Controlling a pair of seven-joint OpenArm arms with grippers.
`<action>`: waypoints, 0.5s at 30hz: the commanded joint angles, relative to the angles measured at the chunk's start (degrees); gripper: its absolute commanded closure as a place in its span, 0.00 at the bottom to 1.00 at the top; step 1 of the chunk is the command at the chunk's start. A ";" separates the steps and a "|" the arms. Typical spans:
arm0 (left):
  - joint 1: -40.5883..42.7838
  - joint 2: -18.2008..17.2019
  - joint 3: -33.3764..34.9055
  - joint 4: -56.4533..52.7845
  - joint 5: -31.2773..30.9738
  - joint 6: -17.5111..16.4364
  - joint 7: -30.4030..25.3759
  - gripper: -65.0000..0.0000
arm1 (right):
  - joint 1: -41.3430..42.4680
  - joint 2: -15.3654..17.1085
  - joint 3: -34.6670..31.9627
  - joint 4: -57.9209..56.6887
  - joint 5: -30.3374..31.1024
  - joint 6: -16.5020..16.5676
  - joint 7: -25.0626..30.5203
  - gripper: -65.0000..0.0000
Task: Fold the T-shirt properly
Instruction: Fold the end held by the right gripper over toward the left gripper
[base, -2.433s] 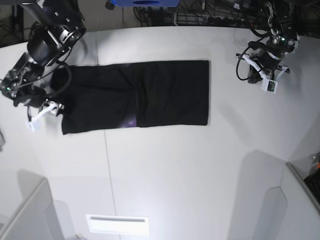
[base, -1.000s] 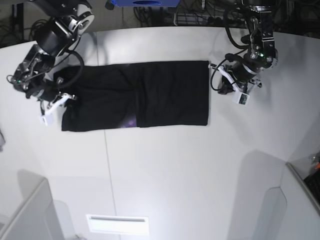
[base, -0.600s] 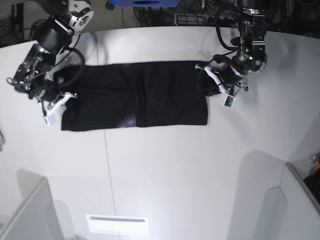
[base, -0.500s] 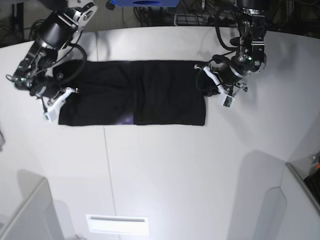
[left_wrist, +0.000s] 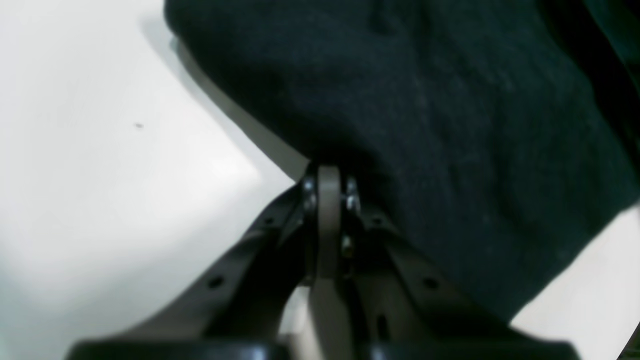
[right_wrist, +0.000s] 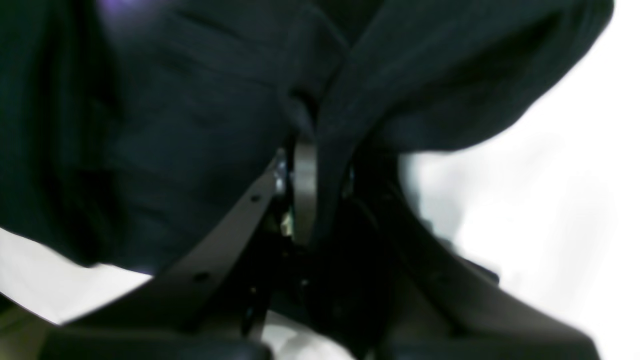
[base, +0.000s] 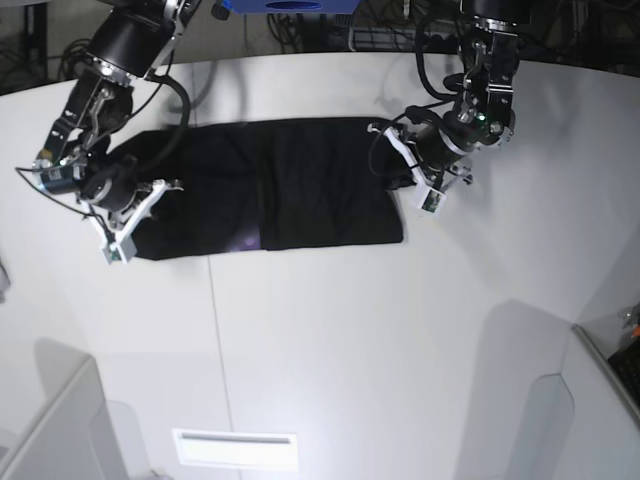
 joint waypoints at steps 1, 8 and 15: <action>0.35 -0.32 0.03 0.27 0.91 -0.18 2.49 1.00 | 0.17 0.01 -0.97 2.01 0.81 -1.17 0.65 1.00; 0.43 -0.32 0.03 0.44 1.18 -0.18 2.49 1.00 | -1.59 -0.34 -8.27 7.98 0.81 -3.19 0.73 1.00; 0.26 -0.32 0.03 0.18 1.18 -0.18 2.49 1.00 | -1.67 -1.84 -10.73 10.09 0.90 -6.45 0.65 1.00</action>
